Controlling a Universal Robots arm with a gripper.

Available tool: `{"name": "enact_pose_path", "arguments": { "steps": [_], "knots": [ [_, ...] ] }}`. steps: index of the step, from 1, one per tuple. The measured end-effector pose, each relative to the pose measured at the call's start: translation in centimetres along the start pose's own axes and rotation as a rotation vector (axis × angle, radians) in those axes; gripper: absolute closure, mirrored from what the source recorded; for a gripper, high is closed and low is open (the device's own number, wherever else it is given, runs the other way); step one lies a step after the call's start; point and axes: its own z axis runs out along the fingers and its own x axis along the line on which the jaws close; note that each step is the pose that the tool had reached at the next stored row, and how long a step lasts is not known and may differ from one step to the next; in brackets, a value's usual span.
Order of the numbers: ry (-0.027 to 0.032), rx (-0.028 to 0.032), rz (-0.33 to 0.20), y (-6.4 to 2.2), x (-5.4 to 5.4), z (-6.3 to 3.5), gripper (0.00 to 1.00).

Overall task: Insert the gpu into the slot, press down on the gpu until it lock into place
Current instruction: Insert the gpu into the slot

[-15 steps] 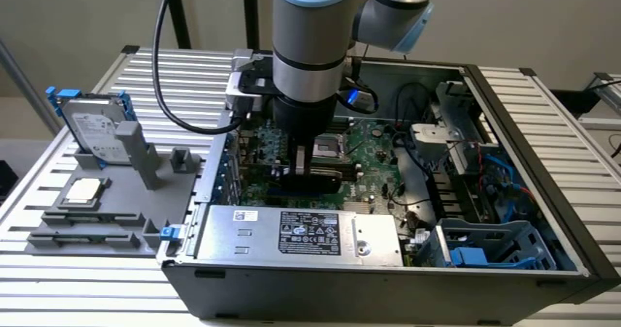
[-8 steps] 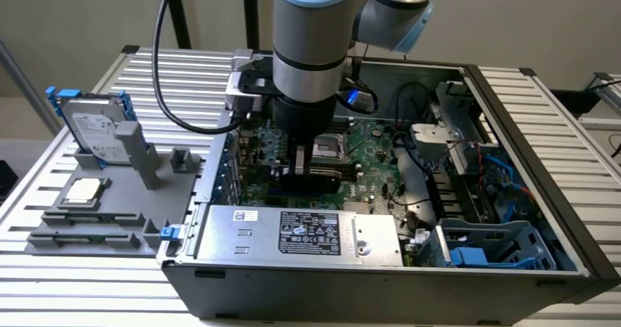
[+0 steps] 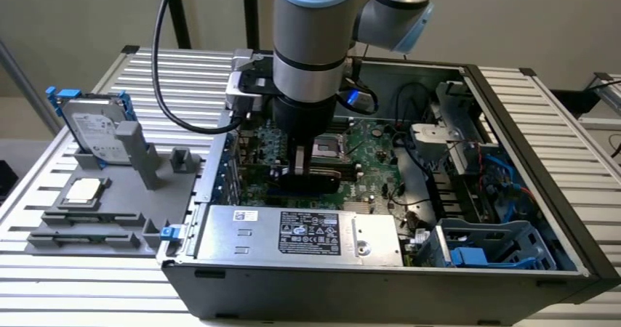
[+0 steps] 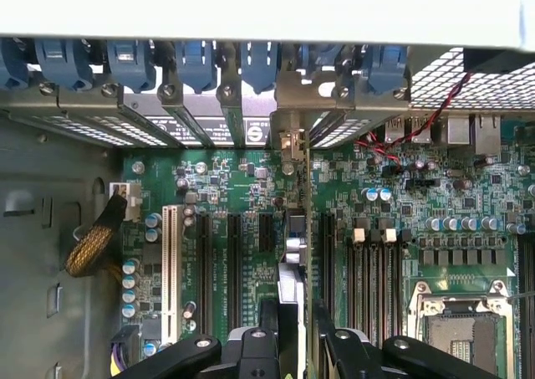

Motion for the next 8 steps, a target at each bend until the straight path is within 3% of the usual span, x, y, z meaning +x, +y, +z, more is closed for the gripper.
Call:
{"name": "enact_pose_path", "arguments": {
  "steps": [5,8],
  "knots": [
    [0.0001,-0.0029,0.000,-0.16,-0.01,-0.02,0.74],
    [0.0002,-0.0089,0.001,-0.31,-0.03,-0.15,0.74]
  ]
}}
